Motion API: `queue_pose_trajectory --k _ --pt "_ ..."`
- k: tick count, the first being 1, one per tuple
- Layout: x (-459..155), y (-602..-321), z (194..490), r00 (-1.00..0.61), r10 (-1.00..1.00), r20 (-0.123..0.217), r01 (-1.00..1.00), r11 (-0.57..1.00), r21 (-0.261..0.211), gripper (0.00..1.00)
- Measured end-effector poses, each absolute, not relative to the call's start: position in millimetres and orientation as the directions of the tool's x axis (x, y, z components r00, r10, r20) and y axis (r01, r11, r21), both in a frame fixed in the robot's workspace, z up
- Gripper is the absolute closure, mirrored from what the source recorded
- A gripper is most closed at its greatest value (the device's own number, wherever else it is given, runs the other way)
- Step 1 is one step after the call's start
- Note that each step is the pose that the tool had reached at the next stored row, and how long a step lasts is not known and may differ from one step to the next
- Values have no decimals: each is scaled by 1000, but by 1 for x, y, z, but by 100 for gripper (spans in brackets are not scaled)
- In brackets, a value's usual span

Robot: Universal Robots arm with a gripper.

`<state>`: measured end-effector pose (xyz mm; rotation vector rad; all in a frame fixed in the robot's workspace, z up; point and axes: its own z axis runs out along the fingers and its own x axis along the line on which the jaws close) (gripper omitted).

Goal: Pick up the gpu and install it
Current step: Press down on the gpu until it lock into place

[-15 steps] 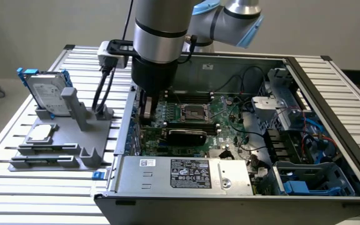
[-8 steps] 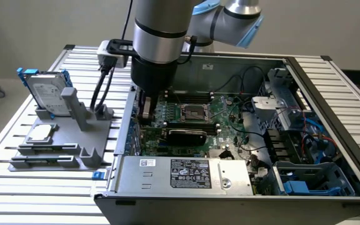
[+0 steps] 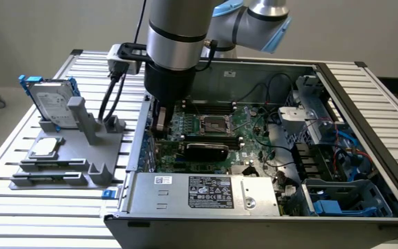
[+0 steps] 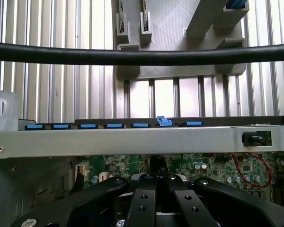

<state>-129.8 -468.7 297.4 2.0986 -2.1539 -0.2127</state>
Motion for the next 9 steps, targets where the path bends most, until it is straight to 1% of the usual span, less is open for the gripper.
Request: queue_pose_trajectory --k 9 --pt "-130 -467 298 -43 -999 -7 -981 41 189 89"
